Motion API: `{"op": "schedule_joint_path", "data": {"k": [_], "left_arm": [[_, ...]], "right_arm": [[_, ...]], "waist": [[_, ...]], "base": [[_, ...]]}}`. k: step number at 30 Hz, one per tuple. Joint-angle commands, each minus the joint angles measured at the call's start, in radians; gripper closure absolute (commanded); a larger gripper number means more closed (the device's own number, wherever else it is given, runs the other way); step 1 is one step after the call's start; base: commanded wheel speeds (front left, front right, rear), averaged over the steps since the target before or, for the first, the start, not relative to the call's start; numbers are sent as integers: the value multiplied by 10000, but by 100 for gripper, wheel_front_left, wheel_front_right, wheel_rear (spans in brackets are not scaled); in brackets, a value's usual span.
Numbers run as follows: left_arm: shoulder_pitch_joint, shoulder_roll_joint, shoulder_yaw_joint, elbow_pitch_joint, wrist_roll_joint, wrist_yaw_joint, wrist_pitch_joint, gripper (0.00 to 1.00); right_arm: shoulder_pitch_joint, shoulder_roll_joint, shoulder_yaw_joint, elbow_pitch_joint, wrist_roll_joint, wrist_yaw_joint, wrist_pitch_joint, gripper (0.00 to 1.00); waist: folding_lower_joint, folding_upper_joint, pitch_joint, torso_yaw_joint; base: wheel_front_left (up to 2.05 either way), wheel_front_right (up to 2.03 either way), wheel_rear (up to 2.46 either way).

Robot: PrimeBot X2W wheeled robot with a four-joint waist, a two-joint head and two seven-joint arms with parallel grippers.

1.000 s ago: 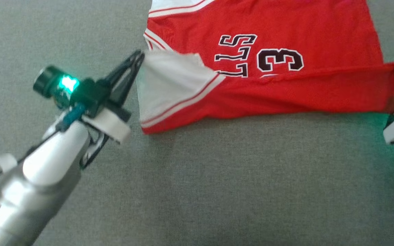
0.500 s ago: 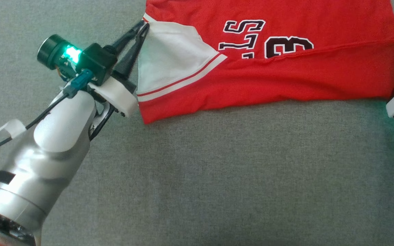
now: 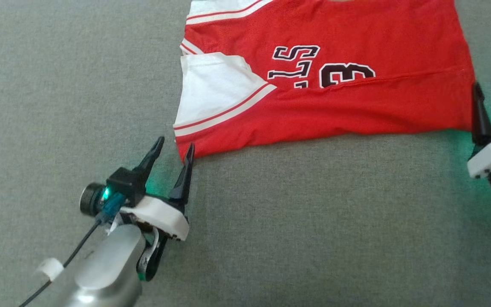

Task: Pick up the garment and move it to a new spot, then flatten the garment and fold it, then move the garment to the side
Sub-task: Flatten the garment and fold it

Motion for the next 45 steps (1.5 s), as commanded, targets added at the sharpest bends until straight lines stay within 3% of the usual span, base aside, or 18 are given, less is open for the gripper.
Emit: {"op": "schedule_joint_path", "data": {"k": [1, 7, 14, 21, 22, 23, 33, 34, 35, 36, 45], "left_arm": [[-286, 150, 521, -280, -139, 55, -78, 0], [116, -64, 726, 271, -671, 381, 396, 0], [122, -201, 603, 780, -884, 336, 927, 0], [-8, -182, 379, 972, -694, 288, 827, 0], [-30, -184, 386, 960, -664, 334, 748, 41], [-48, -188, 387, 955, -640, 372, 694, 100], [-215, -172, 227, 895, -457, 436, 512, 100], [-227, -163, 220, 880, -444, 450, 497, 100], [-238, -148, 217, 859, -430, 468, 479, 100], [-242, -130, 212, 836, -411, 489, 457, 100], [46, 201, 35, 451, -245, 609, 451, 100]], "right_arm": [[190, -33, 57, -369, 110, -7, -155, 0], [541, 101, -89, -829, 1, -7, 17, 0], [671, 111, -330, -1043, -130, -7, 346, 0], [632, 55, -373, -639, -153, -7, 1402, 0], [607, 23, -386, -555, -170, -7, 1509, 0], [580, -1, -396, -481, -184, -7, 1597, 0], [434, -176, -265, 305, -195, -7, 2703, 0], [444, -178, -216, 366, -181, -7, 2834, 41], [466, -177, -181, 413, -147, -7, 2961, 74], [498, -171, -143, 434, -91, -7, 3085, 100], [1123, -452, 27, -133, 473, -7, 3345, 100]], "waist": [[3, 0, -62, -31], [3, 0, -44, -219], [3, 0, -24, -212], [3, 0, -58, -89], [3, 0, -64, -59], [3, 0, -66, -33], [3, 0, -92, 179], [3, 0, -112, 194], [3, 0, -139, 206], [3, 0, -176, 217], [3, 0, -680, 168]], "base": [[0, 0, 0], [0, 0, 0], [0, 0, 0], [0, 0, 0], [0, 0, 0], [0, 0, 0], [0, 0, 0], [0, 0, 0], [0, 0, 0], [0, 0, 0], [0, 0, 0]]}}
